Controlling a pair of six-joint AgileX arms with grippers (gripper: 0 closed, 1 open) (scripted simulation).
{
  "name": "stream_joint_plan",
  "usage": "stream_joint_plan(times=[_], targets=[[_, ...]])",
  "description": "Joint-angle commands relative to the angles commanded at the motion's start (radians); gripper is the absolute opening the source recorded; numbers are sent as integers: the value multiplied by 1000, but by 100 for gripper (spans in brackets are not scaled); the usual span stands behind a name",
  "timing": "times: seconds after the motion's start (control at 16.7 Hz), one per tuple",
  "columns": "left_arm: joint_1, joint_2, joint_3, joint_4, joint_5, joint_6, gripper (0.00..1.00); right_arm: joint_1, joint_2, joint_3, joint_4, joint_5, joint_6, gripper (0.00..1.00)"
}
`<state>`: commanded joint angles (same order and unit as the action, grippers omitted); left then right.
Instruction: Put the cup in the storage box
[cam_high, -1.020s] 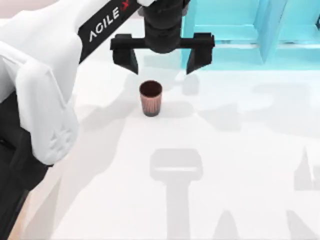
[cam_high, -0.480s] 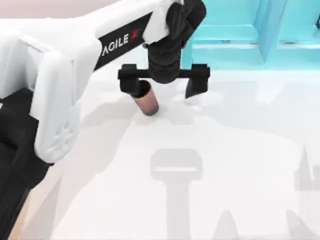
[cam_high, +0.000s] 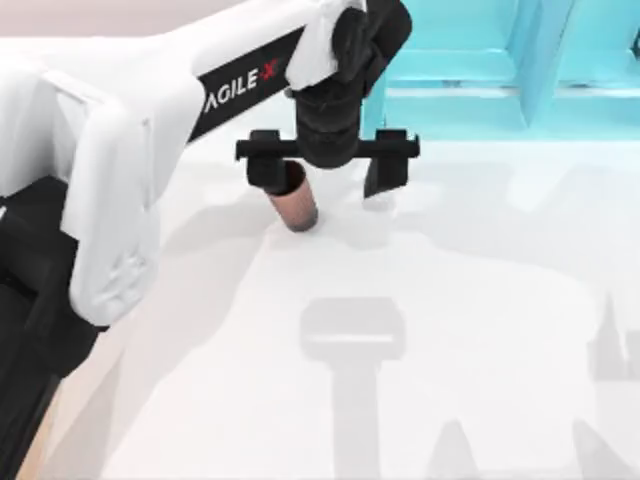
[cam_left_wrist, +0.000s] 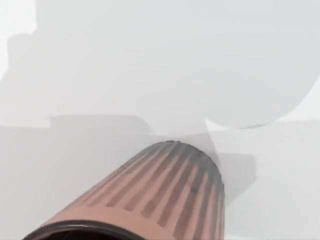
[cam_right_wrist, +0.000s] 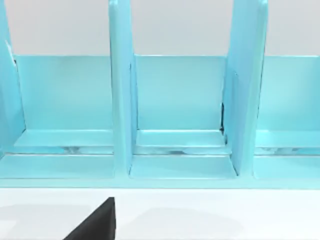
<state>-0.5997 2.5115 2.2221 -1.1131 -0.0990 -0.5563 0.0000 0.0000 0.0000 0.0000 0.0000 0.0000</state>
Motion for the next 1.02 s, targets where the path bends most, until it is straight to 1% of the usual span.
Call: stream_joint_plan(times=[0.54,0.6,1.02], targets=[[0,0,0,0,0,0,2,0,0,0,0,0,0,100],[0,0,0,0,0,0,0,0,0,0,0,0,0,100],[0,0,0,0,0,0,0,0,0,0,0,0,0,100]])
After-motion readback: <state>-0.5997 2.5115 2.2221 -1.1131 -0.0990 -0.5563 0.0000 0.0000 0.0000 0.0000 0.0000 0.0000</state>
